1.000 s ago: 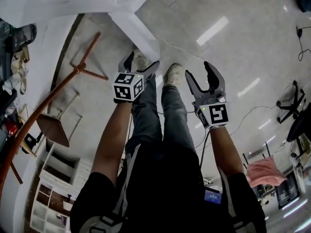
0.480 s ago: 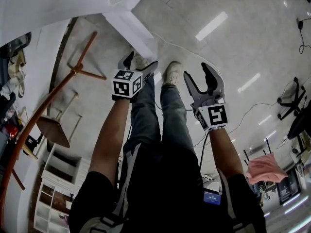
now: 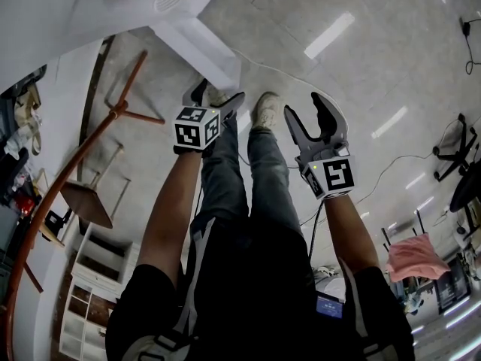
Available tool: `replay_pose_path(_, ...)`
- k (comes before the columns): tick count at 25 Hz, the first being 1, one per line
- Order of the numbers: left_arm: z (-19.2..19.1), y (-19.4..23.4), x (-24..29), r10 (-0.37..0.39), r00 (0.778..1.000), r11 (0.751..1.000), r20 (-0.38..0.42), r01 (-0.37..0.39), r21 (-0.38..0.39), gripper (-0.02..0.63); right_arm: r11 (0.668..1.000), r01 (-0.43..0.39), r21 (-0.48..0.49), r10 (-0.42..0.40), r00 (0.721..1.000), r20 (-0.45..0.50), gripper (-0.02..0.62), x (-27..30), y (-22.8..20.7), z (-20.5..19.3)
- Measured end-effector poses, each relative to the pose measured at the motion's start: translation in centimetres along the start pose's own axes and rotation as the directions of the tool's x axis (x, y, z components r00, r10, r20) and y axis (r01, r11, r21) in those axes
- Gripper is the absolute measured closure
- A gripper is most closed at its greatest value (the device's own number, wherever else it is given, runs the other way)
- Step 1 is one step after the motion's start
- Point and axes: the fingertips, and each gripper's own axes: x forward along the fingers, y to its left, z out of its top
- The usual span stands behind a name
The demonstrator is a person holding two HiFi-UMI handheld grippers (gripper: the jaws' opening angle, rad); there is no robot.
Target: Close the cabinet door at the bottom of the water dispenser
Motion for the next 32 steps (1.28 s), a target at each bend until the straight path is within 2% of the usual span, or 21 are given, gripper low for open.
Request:
replay_pose_path(14,3.0,-2.1,2.4,0.021,1.000,0.999,0.012,-0.020,-0.042,0.129,0.999,0.015,-0.030,-0.015,1.000,0.005,0.344,-1.6,-5.0,0.4)
replay_pose_path(18,4.3,-2.4,3.1,0.019,0.999,0.996,0.030,-0.016,-0.091,0.129,0.999,-0.002,-0.033,0.002,1.000,0.008,0.344,-2.0,-5.5,0.7)
replay_pose_path(22,5.1,-3.0,3.8,0.025,0.999,0.996,0.032,-0.022,-0.090,0.132,0.999,-0.005,-0.036,0.005,1.000,0.003,0.348,-2.2,-6.0,0.9)
replay_pose_path(32,7.5,-3.3,4.4,-0.038,0.997,0.992,0.067,0.045,-0.118,0.144,0.999,0.026,-0.045,-0.026,1.000,-0.002,0.352,-0.7,-5.6,2.0)
